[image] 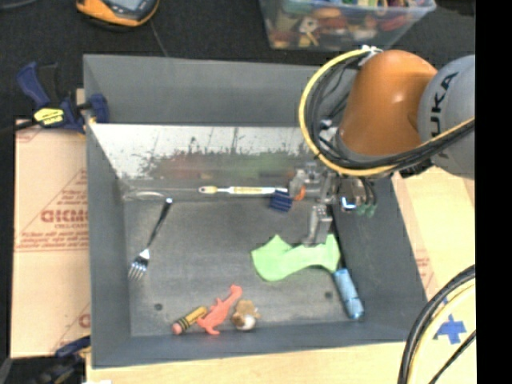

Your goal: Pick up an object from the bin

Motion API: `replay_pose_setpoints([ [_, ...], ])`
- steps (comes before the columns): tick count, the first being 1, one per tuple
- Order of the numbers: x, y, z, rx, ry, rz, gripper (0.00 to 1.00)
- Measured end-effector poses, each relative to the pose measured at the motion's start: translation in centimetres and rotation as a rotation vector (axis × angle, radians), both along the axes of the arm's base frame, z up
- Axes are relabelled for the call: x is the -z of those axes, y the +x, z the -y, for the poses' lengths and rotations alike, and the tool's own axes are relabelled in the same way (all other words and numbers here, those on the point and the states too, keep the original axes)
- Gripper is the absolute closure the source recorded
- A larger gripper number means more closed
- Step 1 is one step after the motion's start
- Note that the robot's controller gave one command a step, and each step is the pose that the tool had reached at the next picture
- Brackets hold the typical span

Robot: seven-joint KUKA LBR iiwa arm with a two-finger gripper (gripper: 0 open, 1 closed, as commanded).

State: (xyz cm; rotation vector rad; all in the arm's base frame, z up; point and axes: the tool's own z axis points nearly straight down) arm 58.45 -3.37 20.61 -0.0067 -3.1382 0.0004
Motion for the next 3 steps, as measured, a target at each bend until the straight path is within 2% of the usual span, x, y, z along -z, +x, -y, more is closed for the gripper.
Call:
replay_pose_setpoints([
  [1,-0.5,0.1,0.0,-0.001,-0.001,0.007,0.0],
  [2,12.5,-4.2,4.8,-0.104,-0.003,0.011,0.0],
  [3,8.1,-3.9,4.5,-0.154,-0.002,0.019,0.0],
])
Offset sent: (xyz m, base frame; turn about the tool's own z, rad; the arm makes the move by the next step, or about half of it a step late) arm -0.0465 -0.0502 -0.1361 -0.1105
